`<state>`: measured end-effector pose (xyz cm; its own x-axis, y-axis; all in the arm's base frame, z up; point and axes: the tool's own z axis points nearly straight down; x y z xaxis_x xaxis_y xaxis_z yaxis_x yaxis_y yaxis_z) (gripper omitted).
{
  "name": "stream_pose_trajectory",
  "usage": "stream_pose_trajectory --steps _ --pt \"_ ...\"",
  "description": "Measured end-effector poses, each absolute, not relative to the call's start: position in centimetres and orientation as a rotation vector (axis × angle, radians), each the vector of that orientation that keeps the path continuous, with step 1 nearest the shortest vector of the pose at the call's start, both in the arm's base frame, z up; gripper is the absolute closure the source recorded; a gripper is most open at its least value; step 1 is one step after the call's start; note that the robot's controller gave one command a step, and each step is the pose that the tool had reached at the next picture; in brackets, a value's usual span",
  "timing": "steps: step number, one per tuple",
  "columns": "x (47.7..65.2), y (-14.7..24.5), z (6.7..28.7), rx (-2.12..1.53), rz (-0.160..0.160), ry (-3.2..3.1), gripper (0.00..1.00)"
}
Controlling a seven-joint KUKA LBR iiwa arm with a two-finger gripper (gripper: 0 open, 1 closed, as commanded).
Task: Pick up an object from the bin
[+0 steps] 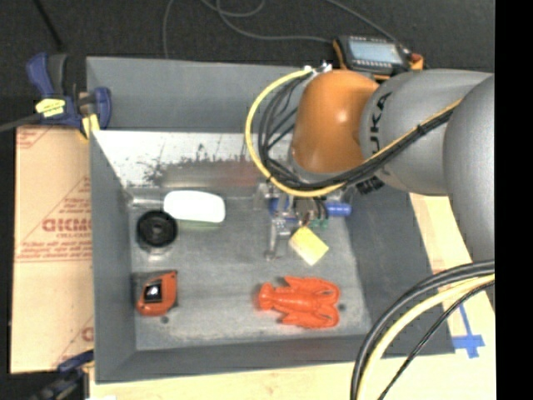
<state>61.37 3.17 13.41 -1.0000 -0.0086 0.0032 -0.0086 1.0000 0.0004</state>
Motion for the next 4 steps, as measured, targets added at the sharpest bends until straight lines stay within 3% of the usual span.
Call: stream_pose_trajectory --steps 1,2,3,4 --pt "61.5 3.2 13.9 0.013 -0.001 -3.145 0.0" --pt "60.5 0.9 10.3 0.018 -0.001 -3.153 0.0" --pt "60.5 -4.6 8.2 -0.079 -0.002 -3.142 0.0" --pt "56.3 -5.8 10.0 -0.09 0.006 -3.142 0.0"
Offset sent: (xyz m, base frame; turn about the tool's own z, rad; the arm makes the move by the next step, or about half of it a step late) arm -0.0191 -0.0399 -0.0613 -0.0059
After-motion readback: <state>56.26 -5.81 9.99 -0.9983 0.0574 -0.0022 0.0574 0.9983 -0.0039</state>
